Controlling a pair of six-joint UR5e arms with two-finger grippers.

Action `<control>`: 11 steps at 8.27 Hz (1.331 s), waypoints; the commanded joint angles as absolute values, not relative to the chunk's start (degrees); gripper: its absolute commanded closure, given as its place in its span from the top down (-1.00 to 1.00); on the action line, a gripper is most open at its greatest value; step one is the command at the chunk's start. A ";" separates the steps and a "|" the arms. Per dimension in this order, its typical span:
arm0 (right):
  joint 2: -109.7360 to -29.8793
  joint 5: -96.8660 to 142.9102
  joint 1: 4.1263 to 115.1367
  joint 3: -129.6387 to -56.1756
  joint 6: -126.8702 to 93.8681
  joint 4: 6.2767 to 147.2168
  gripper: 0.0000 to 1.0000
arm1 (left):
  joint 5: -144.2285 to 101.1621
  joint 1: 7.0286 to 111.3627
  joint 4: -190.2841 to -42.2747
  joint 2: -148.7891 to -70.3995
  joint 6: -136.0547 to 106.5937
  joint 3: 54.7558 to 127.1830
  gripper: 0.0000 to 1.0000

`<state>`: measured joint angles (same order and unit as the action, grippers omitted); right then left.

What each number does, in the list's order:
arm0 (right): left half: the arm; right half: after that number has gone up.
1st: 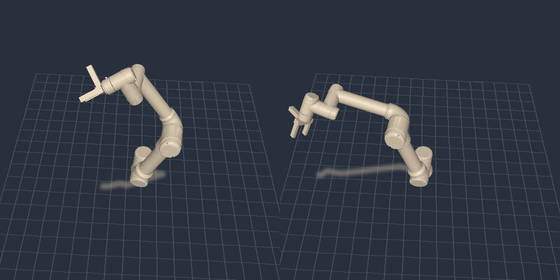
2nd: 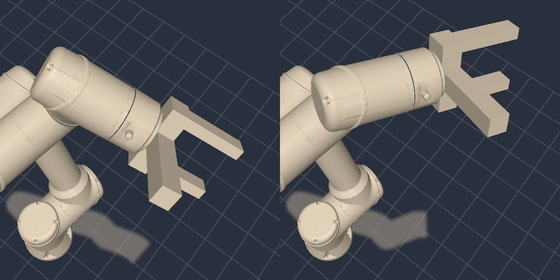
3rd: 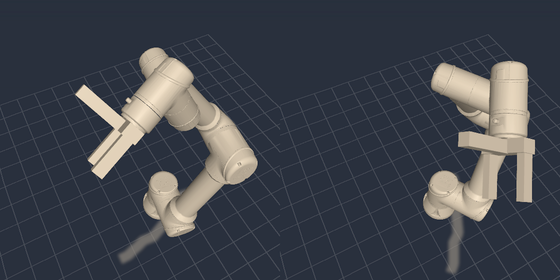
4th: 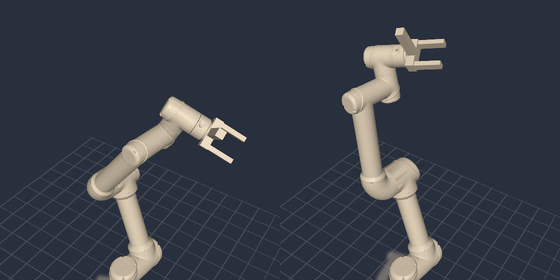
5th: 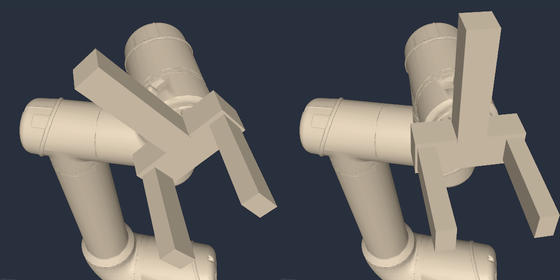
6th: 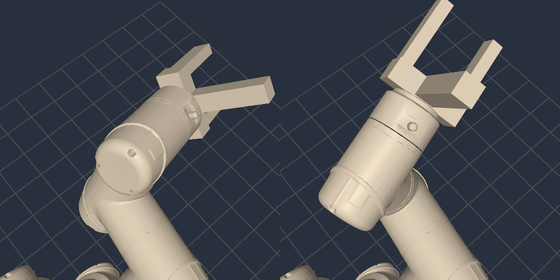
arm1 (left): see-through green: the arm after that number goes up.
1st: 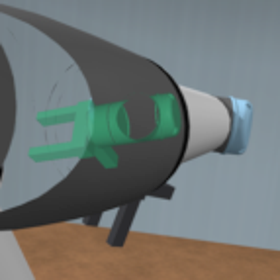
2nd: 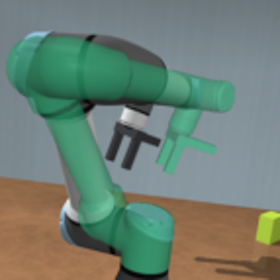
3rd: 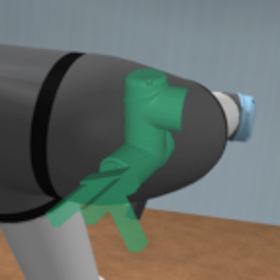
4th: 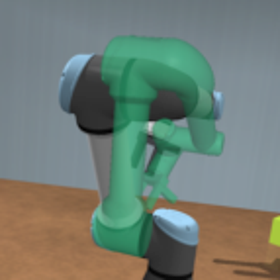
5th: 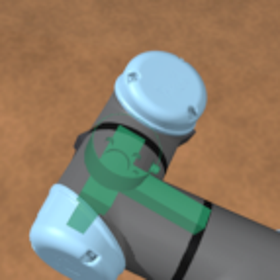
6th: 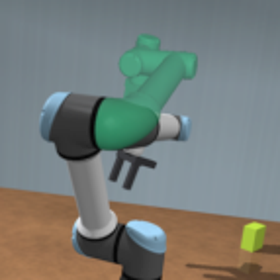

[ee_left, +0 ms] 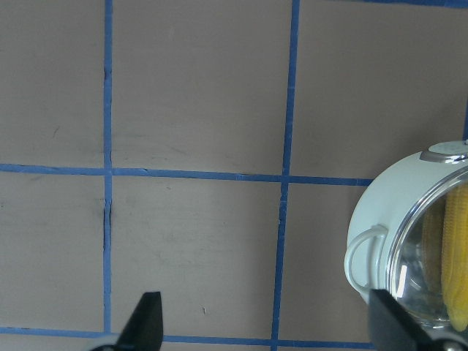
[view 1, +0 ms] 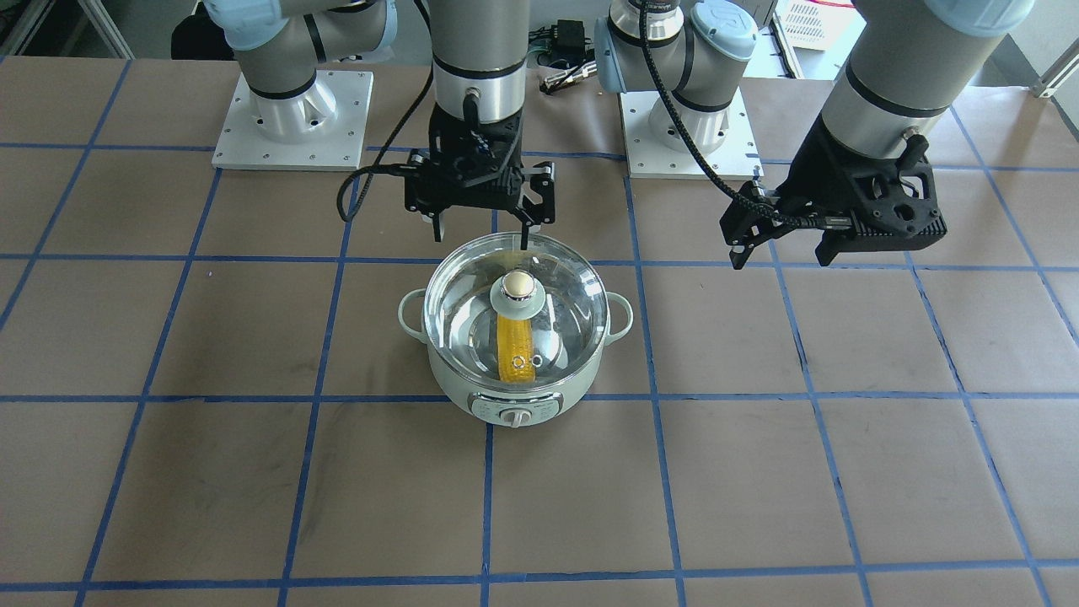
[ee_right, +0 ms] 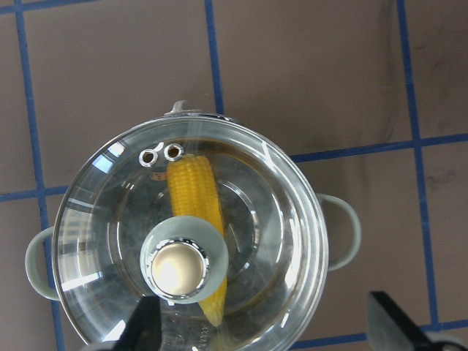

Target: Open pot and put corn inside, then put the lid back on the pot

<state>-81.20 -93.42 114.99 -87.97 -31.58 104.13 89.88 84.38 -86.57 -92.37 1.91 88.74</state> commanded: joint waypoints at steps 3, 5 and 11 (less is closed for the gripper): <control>-91.14 -91.85 100.83 -87.10 -15.83 92.82 1.00 | 89.74 84.37 -86.57 -92.37 1.49 88.77 1.00; -91.14 -92.55 98.54 -87.19 -9.34 92.38 1.00 | 89.74 84.37 -86.57 -92.37 1.14 88.77 1.00; -91.58 -90.26 92.29 -87.19 2.02 91.49 1.00 | 89.74 84.37 -86.57 -92.64 1.23 88.77 1.00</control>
<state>-91.57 -90.15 93.16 -87.32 1.16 91.44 89.76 84.37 -86.57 -92.60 1.23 88.77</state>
